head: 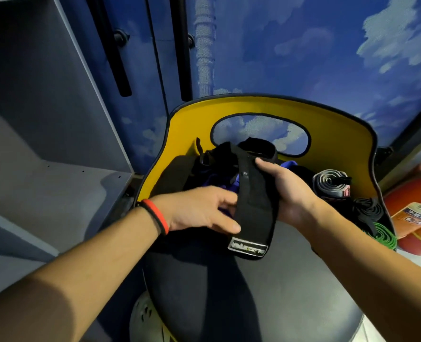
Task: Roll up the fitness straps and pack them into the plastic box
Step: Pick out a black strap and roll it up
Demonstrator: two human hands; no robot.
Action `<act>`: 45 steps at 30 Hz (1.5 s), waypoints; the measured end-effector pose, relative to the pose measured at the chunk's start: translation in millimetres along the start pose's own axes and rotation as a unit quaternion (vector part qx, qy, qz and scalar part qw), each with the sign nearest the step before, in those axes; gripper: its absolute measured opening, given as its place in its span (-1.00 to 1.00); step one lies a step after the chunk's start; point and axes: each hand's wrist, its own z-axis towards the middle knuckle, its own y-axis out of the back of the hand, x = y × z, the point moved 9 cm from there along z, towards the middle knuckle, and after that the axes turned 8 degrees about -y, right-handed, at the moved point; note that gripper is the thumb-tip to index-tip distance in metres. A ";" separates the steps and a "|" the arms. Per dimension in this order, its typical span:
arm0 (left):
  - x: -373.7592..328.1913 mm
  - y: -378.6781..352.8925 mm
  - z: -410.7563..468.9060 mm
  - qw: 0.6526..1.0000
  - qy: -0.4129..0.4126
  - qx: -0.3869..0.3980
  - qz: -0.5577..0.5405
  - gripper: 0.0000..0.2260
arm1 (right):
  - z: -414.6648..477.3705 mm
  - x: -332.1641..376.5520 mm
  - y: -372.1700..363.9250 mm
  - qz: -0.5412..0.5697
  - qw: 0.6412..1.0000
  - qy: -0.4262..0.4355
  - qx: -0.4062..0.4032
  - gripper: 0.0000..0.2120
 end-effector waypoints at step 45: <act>53.0 138.3 -21.7 0.777 0.179 -0.284 0.532 -0.40 | -51.4 -9.1 89.6 -0.115 0.969 0.116 -0.186 -0.86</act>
